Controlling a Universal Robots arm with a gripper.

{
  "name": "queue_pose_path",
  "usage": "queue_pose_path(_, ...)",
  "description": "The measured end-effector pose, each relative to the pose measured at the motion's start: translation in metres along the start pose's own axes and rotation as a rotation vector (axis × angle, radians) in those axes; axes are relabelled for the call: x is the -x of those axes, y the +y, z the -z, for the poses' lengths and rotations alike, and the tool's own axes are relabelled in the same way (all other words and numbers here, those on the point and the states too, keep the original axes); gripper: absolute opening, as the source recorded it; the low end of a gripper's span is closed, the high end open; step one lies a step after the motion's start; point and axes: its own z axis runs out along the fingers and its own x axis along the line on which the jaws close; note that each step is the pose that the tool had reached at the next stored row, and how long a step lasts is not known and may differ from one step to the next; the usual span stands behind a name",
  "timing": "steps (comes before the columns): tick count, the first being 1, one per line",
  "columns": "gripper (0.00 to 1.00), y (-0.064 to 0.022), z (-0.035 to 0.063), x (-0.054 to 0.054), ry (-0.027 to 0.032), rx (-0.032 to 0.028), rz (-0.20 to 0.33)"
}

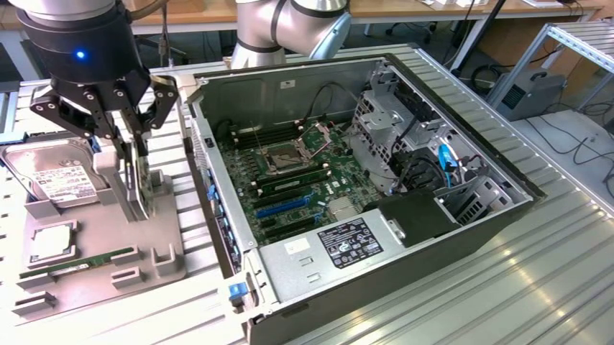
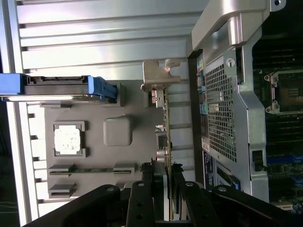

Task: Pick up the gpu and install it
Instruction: 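Pick up the gpu and move the gpu toward the slot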

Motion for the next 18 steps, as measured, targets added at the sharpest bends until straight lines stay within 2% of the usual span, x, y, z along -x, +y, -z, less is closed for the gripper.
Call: queue_pose_path(18, 0.27, 0.0003, 0.0097, 0.0003, 0.0000, 0.0000, 0.000)
